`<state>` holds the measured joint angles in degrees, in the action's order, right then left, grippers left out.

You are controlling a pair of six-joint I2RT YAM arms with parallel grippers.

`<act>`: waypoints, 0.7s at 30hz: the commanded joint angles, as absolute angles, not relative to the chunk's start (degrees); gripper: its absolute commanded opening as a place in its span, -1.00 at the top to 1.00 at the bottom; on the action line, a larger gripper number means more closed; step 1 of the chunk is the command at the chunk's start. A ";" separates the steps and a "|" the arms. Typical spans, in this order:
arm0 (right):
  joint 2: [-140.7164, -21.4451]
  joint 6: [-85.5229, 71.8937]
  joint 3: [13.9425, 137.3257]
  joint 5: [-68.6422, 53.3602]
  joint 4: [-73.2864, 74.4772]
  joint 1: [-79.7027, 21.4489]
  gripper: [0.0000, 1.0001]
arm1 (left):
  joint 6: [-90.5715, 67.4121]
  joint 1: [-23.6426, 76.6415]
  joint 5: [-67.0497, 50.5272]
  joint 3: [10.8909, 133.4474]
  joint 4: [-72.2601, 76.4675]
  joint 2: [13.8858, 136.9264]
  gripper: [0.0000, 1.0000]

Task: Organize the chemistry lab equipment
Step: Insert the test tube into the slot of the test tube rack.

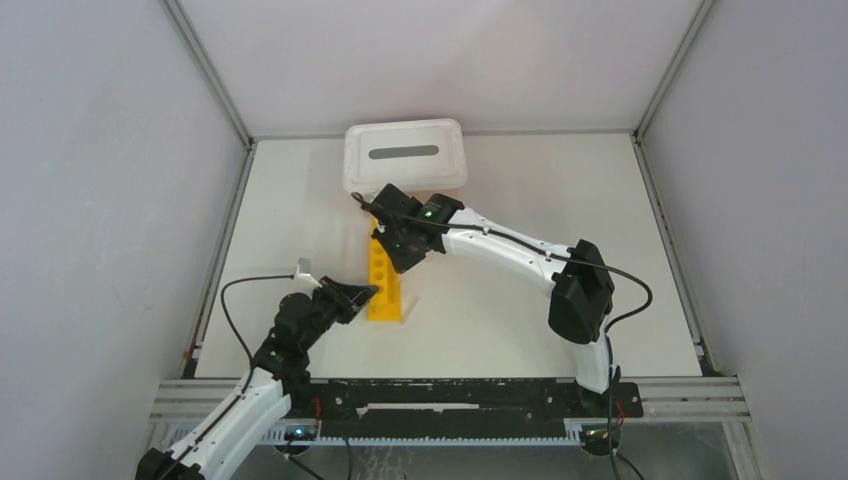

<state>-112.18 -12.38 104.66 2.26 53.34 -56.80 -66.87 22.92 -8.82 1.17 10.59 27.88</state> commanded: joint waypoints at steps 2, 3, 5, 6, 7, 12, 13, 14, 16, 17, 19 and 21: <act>-108.46 -13.27 104.51 1.64 51.96 -57.25 0.97 | -64.22 23.20 -10.41 -8.86 8.65 28.40 0.80; -108.53 -13.27 104.44 1.60 51.90 -57.22 0.98 | -64.19 23.25 -10.42 -8.83 8.69 28.39 0.80; -108.61 -13.27 104.39 1.66 51.78 -57.14 0.97 | -64.20 23.25 -10.49 -8.81 8.62 28.39 0.80; -108.67 -13.19 104.36 1.54 51.69 -57.03 0.97 | -64.23 23.21 -10.47 -8.80 8.60 28.39 0.80; -108.84 -13.20 104.41 1.40 51.62 -57.00 0.97 | -64.17 23.20 -10.53 -8.79 8.56 28.36 0.80; -109.28 -12.96 104.41 0.84 51.33 -56.65 0.97 | -64.18 23.21 -10.47 -8.83 8.43 28.21 0.80; -109.33 -12.93 104.39 0.80 51.25 -56.62 0.97 | -64.17 23.20 -10.53 -8.86 8.44 28.21 0.80; -109.46 -12.92 104.35 0.79 51.24 -56.53 0.97 | -64.21 23.23 -10.47 -8.76 8.39 28.21 0.80; -109.58 -13.00 104.36 0.79 51.24 -56.39 0.97 | -64.24 23.21 -10.45 -8.75 8.50 28.21 0.80; -109.66 -13.01 104.35 0.66 51.33 -56.34 0.97 | -64.19 23.23 -10.40 -8.75 8.52 28.29 0.80; -109.86 -13.05 104.36 0.62 51.54 -56.18 0.97 | -64.17 23.21 -10.39 -8.83 8.59 28.32 0.80; -109.87 -13.01 104.20 0.62 51.59 -56.12 0.98 | -64.12 23.23 -10.31 -8.82 8.60 28.39 0.80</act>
